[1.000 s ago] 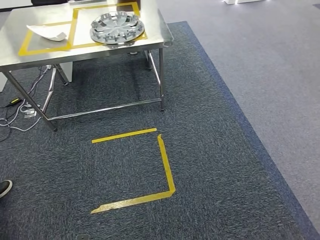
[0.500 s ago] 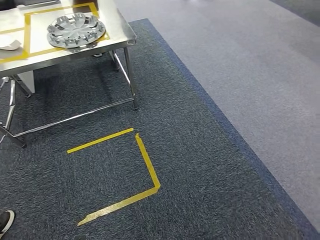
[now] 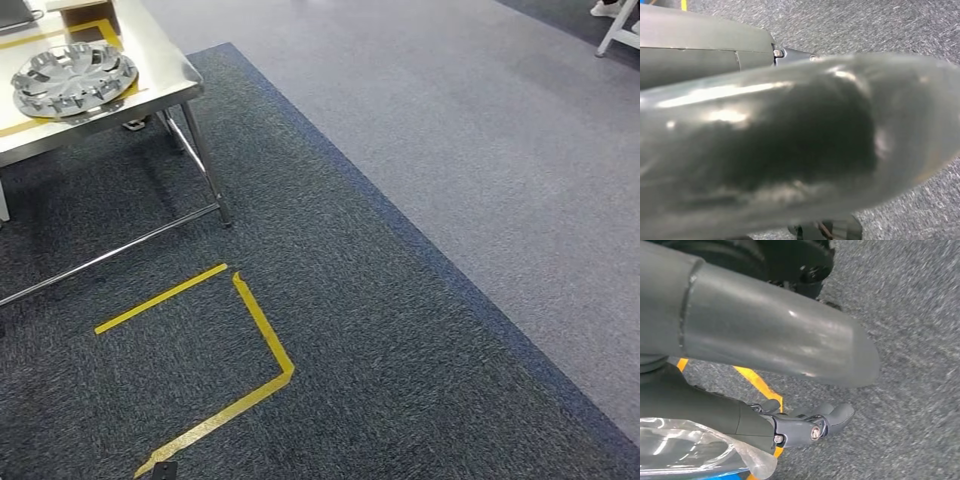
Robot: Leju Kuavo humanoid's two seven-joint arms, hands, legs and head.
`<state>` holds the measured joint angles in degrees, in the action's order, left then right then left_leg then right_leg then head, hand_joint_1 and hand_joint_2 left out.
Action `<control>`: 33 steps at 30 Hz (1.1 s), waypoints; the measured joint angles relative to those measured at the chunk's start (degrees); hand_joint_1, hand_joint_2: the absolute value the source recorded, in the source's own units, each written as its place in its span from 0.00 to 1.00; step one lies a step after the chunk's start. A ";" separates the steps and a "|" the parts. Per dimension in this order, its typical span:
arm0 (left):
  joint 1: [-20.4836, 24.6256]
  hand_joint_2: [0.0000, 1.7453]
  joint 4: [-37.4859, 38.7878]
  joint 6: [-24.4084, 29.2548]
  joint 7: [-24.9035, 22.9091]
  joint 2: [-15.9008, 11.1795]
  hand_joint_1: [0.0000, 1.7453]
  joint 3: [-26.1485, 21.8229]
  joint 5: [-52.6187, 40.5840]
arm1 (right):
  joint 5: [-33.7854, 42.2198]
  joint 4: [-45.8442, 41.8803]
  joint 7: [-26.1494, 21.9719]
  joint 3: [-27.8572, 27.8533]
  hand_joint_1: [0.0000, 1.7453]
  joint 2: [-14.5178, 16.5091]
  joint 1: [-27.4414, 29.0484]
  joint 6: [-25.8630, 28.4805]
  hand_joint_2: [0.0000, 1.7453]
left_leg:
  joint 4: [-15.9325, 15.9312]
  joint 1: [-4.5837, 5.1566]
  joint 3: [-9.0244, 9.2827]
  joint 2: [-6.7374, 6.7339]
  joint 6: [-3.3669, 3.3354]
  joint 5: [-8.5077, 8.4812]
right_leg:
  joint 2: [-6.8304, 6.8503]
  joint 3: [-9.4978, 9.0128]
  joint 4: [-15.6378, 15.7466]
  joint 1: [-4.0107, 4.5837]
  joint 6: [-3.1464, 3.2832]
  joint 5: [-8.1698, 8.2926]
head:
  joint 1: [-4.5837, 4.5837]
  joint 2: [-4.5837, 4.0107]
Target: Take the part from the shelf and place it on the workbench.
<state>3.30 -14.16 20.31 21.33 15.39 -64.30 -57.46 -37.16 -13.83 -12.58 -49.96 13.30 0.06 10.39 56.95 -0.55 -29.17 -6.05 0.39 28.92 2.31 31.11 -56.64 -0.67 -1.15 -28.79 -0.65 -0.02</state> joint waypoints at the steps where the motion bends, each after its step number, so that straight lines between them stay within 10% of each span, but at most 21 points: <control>1: 0.03 0.00 0.00 0.01 0.03 0.00 0.00 0.00 0.00 | -0.01 0.01 0.01 -0.02 0.00 -0.01 0.03 0.01 0.00 | 1.02 -0.10 -0.33 1.18 0.29 0.99 | -0.41 -0.13 0.06 -0.10 0.33 0.15 | -0.09 0.00; 6: -0.32 0.00 0.01 -0.01 0.09 -0.09 0.00 -0.05 0.01 | -0.03 0.02 0.04 -0.07 0.00 -0.03 -0.14 0.02 0.00 | 16.38 -0.16 -6.56 5.57 0.28 8.59 | -3.85 0.07 0.06 0.10 1.31 0.66 | -0.35 0.00; 10: -0.23 0.00 0.01 -0.52 -0.03 -0.11 0.00 -0.07 -0.01 | 0.38 0.01 -0.17 -0.25 0.00 -0.10 -0.12 0.87 0.00 | 6.31 -0.21 -2.51 8.69 -0.72 1.48 | -7.14 0.16 -0.42 0.28 1.19 0.66 | -0.33 0.00; 13: 0.07 0.00 0.07 -1.02 -1.36 -0.01 0.00 -0.05 -0.45 | 2.74 -0.01 -2.74 -1.38 0.00 -0.54 -0.56 1.74 0.00 | 1.17 -0.23 -0.68 11.46 -1.00 0.24 | -9.33 1.20 -0.83 0.02 0.25 1.02 | -0.35 0.00; 15: 0.27 0.00 0.11 -0.98 -1.79 0.11 0.00 -0.05 -0.73 | 3.72 -0.01 -4.34 -2.48 0.00 -1.23 -0.65 1.56 0.00 | 0.74 -0.16 -0.64 10.13 -1.28 0.07 | -9.82 1.94 -0.92 -0.22 -0.54 1.21 | -0.35 0.00; 19: 0.46 0.00 0.13 -0.08 -0.59 0.44 0.00 -0.22 0.19 | 2.95 -0.01 -4.29 -3.74 0.00 -2.79 -1.11 1.25 0.00 | -0.01 -0.32 -0.52 6.89 -2.17 -0.41 | -4.03 6.12 -8.64 0.06 -1.42 -3.25 | 0.50 0.00; 23: 0.42 0.00 0.13 -0.61 -1.05 0.49 0.00 -1.06 0.79 | 3.11 -0.01 -2.88 -4.50 0.00 -3.60 -1.30 1.73 0.00 | 0.02 -0.21 -0.58 3.60 -2.19 -0.35 | -2.61 9.64 -16.49 -0.14 -2.00 -5.45 | 0.57 0.00; 29: 0.28 0.00 0.13 1.56 -1.46 0.90 0.00 -1.11 -1.23 | 3.66 0.08 -3.46 -6.52 0.00 -3.70 -1.91 0.74 0.00 | 0.25 0.49 -0.05 -0.08 -0.91 0.29 | 2.41 0.62 -0.60 0.26 -1.01 0.14 | 0.52 0.00; 31: 0.29 0.00 0.13 2.20 -1.76 0.79 0.00 -1.10 -1.74 | 3.77 0.24 -3.47 -7.03 0.00 -3.67 -1.92 0.39 0.00 | 0.36 0.40 0.18 -0.56 -0.29 0.53 | 1.02 0.91 -0.66 0.25 -0.25 0.39 | 0.36 0.00; 33: 0.25 0.00 0.13 2.50 -2.65 0.72 0.00 -1.08 -2.33 | 3.95 0.35 -4.00 -7.55 0.00 -3.55 -1.96 -0.30 0.00 | 2.64 0.14 -0.47 1.76 0.31 2.52 | -0.19 0.99 -0.53 0.11 0.47 0.66 | 0.22 0.00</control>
<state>3.55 -14.03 22.81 18.68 16.11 -65.38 -59.79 -33.21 -13.48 -16.58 -57.51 9.75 -1.90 10.09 59.59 -0.41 -29.64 -4.29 0.70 31.44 2.13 32.10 -57.18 -0.56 -0.68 -28.14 -0.43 -0.02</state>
